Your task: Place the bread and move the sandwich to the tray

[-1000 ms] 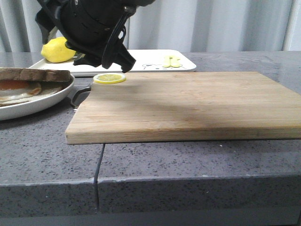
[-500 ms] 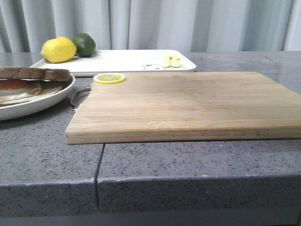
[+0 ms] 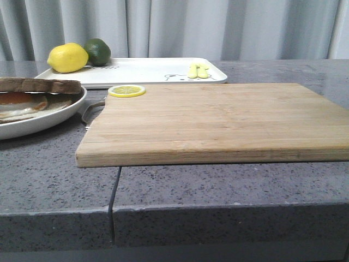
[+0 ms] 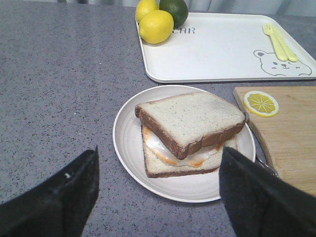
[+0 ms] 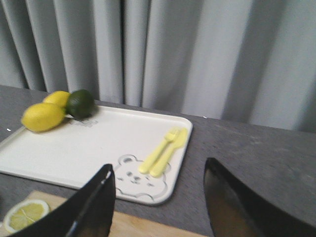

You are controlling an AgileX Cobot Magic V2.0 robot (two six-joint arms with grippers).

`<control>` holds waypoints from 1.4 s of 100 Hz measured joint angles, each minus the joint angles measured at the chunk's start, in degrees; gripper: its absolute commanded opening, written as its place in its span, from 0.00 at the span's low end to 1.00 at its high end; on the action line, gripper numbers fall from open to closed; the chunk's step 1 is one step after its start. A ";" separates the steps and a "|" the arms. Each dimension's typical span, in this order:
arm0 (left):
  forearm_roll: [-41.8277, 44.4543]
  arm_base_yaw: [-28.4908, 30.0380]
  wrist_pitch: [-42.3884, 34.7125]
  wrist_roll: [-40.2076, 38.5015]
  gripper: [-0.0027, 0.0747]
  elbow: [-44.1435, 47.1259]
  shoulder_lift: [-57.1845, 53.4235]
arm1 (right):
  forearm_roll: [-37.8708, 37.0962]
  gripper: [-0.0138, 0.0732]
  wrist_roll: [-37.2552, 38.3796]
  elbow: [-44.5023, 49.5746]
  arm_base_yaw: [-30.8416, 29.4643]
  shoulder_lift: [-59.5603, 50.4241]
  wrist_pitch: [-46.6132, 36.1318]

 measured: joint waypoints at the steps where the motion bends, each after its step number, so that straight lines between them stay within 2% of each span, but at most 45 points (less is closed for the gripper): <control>1: 0.00 0.00 0.00 0.00 0.66 0.00 0.00 | -0.76 0.64 0.61 0.27 -0.64 -0.33 0.54; 20: 0.00 0.00 0.00 0.00 0.66 0.00 0.00 | -18.69 0.64 16.52 6.65 -7.22 -8.91 6.38; 35: 0.00 0.00 0.00 0.00 0.66 0.00 0.00 | -26.06 0.64 21.41 11.75 -8.99 -15.32 8.39; 70: 0.00 0.00 0.00 0.00 0.66 0.00 0.00 | -26.97 0.64 22.74 22.79 -9.02 -27.67 9.49; 140: 0.00 0.00 0.00 -0.04 0.66 0.00 0.00 | -26.97 0.64 22.87 23.48 -9.02 -28.43 9.85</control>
